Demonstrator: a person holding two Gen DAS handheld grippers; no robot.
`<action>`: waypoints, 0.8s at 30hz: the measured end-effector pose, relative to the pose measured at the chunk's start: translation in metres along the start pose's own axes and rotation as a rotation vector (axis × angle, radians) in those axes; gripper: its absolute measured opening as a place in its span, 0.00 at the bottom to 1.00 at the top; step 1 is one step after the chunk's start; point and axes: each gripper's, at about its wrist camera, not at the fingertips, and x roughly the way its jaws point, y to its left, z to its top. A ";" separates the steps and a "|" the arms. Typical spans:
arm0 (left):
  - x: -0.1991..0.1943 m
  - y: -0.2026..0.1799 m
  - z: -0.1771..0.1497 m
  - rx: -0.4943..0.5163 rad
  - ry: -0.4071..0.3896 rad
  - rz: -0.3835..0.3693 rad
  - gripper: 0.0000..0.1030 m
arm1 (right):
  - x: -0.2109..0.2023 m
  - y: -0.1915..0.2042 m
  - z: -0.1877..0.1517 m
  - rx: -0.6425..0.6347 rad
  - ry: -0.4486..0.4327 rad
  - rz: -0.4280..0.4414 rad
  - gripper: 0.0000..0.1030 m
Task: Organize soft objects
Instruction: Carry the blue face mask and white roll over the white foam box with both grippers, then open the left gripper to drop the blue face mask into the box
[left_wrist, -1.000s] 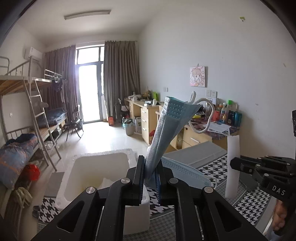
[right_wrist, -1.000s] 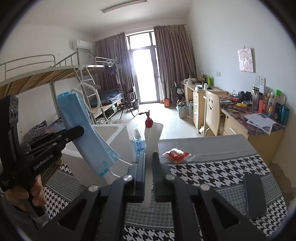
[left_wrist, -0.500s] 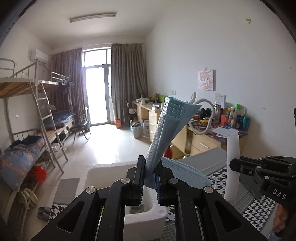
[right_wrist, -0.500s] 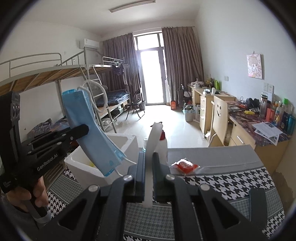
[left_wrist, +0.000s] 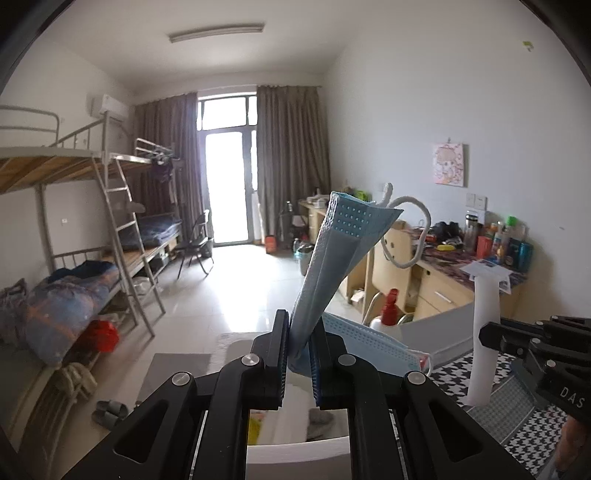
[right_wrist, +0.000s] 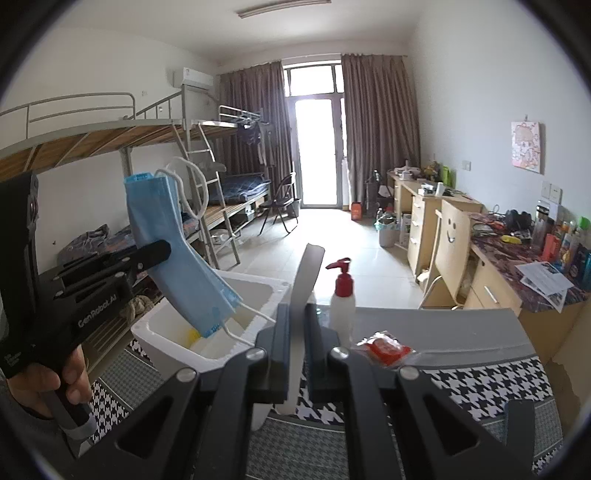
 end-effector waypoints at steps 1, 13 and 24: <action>0.001 0.002 -0.001 -0.002 0.003 0.008 0.11 | 0.002 0.002 0.000 -0.002 0.004 0.007 0.09; 0.007 0.017 -0.003 -0.025 0.035 0.064 0.11 | 0.016 0.022 0.007 -0.027 0.017 0.088 0.09; 0.024 0.017 -0.010 -0.024 0.090 0.071 0.11 | 0.030 0.031 0.011 -0.041 0.032 0.114 0.09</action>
